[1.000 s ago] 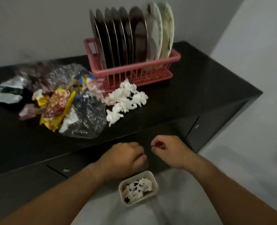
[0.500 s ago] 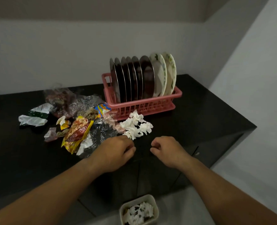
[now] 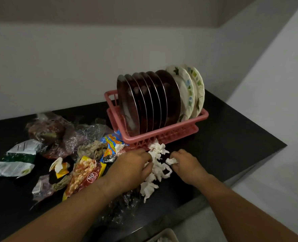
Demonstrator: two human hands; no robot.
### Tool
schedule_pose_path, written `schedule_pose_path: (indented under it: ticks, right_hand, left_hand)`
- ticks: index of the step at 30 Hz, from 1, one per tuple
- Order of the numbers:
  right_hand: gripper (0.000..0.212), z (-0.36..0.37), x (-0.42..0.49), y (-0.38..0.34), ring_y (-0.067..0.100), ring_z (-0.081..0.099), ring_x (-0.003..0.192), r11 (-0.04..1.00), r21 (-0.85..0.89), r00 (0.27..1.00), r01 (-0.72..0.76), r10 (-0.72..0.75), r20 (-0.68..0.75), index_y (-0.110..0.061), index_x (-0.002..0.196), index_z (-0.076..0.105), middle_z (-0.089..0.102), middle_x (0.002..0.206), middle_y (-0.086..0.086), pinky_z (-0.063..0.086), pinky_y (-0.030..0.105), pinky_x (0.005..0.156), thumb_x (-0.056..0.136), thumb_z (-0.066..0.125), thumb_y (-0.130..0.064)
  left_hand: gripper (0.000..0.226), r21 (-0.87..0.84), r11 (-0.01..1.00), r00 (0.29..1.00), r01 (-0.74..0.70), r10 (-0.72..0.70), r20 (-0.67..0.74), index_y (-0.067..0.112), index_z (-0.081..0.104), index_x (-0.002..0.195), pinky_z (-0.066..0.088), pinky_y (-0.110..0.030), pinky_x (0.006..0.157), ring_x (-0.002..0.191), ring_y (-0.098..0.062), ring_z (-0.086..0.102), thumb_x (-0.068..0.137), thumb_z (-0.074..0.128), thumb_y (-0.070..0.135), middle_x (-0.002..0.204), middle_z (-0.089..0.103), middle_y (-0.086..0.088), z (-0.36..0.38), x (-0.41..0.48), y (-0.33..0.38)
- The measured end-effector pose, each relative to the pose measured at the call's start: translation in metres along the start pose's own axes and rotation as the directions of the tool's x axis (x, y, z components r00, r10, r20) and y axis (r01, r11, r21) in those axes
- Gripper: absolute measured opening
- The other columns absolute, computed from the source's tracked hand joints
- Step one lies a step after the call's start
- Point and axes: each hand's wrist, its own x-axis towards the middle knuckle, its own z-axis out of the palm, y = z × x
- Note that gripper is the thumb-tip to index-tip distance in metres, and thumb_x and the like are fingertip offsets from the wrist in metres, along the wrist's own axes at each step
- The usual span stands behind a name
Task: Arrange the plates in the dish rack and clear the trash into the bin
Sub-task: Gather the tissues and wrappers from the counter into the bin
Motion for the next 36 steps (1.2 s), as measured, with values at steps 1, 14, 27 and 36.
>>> schedule_pose_path:
  ticks: [1,14,27,36]
  right_hand:
    - [0.02,-0.003,-0.001,0.002,0.021,0.057,0.097,1.0,0.022,0.999,-0.007,0.007,-0.031,-0.02,0.114,0.06,0.051,0.115,0.001,0.048,0.032,0.082,0.094,0.058,-0.022]
    - [0.028,-0.073,-0.02,0.029,0.013,0.062,0.087,0.922,0.381,0.989,-0.062,0.109,-0.102,-0.025,0.096,0.068,0.057,0.101,-0.004,0.056,0.033,0.076,0.098,0.045,-0.009]
    - [0.018,-0.064,-0.033,0.06,0.01,0.061,0.076,0.908,0.407,0.988,-0.093,0.135,-0.074,-0.026,0.085,0.059,0.062,0.089,-0.004,0.044,0.02,0.058,0.087,0.073,-0.038]
    - [0.023,-0.068,-0.019,0.064,0.007,0.061,0.09,0.9,0.433,0.995,-0.05,0.083,-0.057,-0.027,0.118,0.06,0.059,0.112,-0.004,0.051,0.02,0.068,0.101,0.051,-0.014]
  left_hand:
    - [0.025,0.001,1.0,1.0,-0.011,0.011,-0.002,0.022,0.065,0.103,0.046,-0.031,0.081,0.092,-0.013,0.056,0.095,0.048,0.037,0.099,0.06,0.007,0.0,0.004,-0.002]
    - [0.026,0.337,0.941,0.999,0.034,-0.046,0.029,0.016,0.057,0.113,0.048,-0.035,0.071,0.097,-0.024,0.058,0.094,0.049,0.032,0.111,0.058,-0.005,0.027,0.056,0.025]
    - [0.019,0.593,0.778,0.945,0.205,-0.316,0.087,0.012,0.06,0.109,0.048,-0.039,0.077,0.094,-0.026,0.063,0.092,0.053,0.014,0.104,0.066,-0.009,0.066,0.111,0.05]
    - [0.031,0.141,0.989,0.994,0.054,-0.067,0.089,0.015,0.053,0.121,0.047,-0.035,0.08,0.098,-0.025,0.057,0.091,0.052,0.008,0.116,0.051,-0.007,0.042,0.117,0.051]
